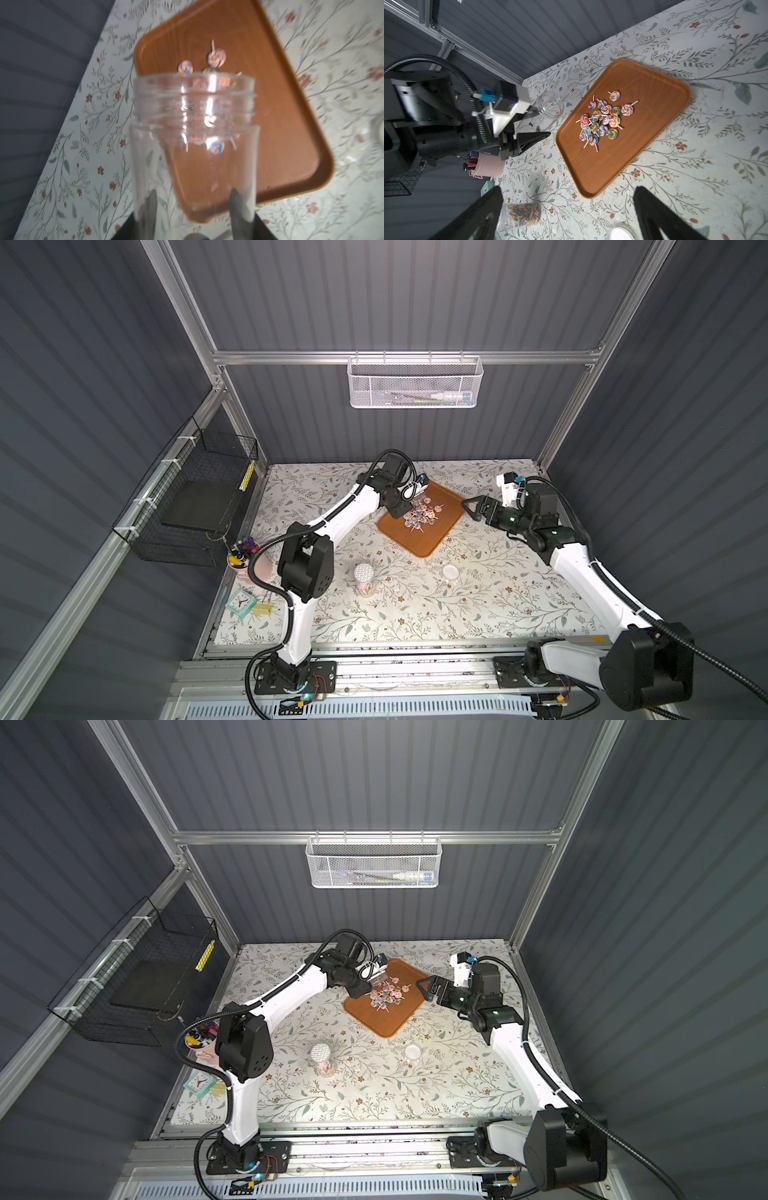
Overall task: Pour the candies out of the jar
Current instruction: 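Pour the candies out of the jar onto the tray.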
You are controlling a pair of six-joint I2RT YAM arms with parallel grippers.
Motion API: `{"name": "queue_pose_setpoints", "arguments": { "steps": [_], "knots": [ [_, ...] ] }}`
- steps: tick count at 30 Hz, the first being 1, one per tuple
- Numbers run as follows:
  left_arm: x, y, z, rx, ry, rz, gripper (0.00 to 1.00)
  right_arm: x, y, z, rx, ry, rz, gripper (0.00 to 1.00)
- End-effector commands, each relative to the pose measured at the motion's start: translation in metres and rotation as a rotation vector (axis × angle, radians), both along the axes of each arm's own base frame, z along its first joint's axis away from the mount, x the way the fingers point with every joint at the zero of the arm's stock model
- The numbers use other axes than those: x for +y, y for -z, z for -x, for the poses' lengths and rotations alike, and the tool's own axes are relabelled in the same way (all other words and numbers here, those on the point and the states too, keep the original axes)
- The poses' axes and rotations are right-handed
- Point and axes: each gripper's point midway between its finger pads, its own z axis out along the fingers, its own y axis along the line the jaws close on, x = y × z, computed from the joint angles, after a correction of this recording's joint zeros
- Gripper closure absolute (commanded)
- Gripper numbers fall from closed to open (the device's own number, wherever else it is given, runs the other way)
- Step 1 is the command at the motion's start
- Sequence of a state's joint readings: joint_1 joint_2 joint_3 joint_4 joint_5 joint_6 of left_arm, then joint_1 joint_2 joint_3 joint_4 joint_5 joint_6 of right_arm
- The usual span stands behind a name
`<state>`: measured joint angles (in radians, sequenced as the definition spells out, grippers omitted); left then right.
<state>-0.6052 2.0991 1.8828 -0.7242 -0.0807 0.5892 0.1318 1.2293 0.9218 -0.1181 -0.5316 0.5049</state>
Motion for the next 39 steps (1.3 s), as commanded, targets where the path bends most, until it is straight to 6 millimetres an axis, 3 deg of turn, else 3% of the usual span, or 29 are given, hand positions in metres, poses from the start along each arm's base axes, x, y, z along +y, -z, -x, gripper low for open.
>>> {"name": "queue_pose_setpoints", "arguments": {
  "steps": [1, 4, 7, 16, 24, 32, 35, 39],
  "knots": [
    [0.033, 0.017, 0.007, -0.038, 0.018, -0.349, 1.0, 0.002, 0.006, -0.001, 0.001, -0.015, 0.004, 0.01],
    [0.05, 0.029, 0.003, -0.067, 0.029, -0.562, 1.0, 0.002, 0.009, 0.0, 0.005, -0.014, 0.008, 0.01],
    [0.059, 0.026, -0.003, -0.111, 0.047, -0.714, 1.0, 0.001, 0.011, 0.001, 0.006, -0.012, 0.01, 0.01],
    [0.057, -0.001, -0.016, -0.273, 0.237, -1.031, 1.0, 0.001, 0.014, 0.001, 0.007, -0.009, 0.006, 0.01],
    [0.027, -0.013, 0.009, -0.237, 0.465, -0.917, 1.0, 0.001, 0.02, 0.0, 0.014, -0.005, -0.002, 0.01],
    [0.021, -0.011, 0.002, -0.266, 0.45, -0.922, 1.0, 0.002, 0.018, -0.001, 0.011, -0.007, -0.012, 0.01],
    [0.011, -0.014, -0.002, -0.272, 0.412, -0.815, 1.0, 0.001, 0.017, 0.0, 0.008, -0.002, -0.007, 0.01],
    [0.001, -0.018, -0.013, -0.245, 0.279, -0.549, 1.0, 0.0, 0.013, 0.002, -0.008, -0.003, 0.002, 0.01]
  ]
}}
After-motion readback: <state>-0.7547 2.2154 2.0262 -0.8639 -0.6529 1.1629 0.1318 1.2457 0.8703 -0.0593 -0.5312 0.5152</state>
